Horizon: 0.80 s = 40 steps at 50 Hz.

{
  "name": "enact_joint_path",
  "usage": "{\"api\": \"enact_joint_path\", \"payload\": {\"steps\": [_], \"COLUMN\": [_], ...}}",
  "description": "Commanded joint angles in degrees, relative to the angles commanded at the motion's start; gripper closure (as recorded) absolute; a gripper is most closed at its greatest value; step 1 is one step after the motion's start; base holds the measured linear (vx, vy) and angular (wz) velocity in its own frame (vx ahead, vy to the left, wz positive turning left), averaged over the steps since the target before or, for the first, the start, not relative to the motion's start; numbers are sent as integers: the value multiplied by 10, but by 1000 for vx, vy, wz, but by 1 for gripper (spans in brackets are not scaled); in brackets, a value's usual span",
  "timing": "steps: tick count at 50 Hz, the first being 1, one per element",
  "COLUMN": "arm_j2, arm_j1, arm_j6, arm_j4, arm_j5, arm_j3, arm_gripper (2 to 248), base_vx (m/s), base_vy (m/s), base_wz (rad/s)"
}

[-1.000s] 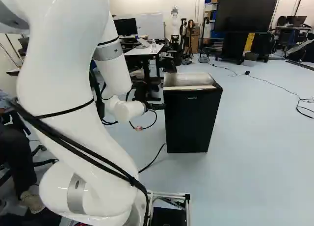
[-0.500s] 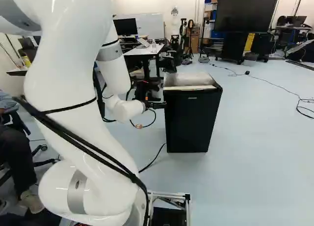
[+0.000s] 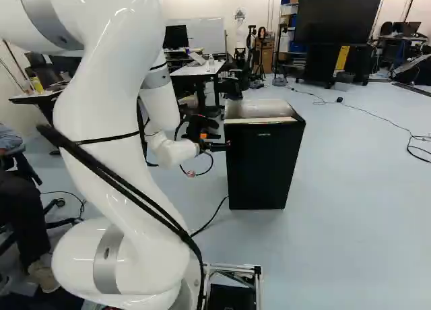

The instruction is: Open the fridge door

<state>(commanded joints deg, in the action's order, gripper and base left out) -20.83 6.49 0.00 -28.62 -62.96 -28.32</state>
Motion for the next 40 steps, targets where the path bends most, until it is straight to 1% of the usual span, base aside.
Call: {"api": "enact_joint_path", "payload": {"steps": [40], "arm_j2": [-110], "arm_j1": [20], "arm_j6": [0], "arm_j4": [-112], "arm_j5": [-73], "arm_j3": [-74], "arm_gripper": [3], "base_vx": [0], "base_vy": [0], "base_wz": [0]}}
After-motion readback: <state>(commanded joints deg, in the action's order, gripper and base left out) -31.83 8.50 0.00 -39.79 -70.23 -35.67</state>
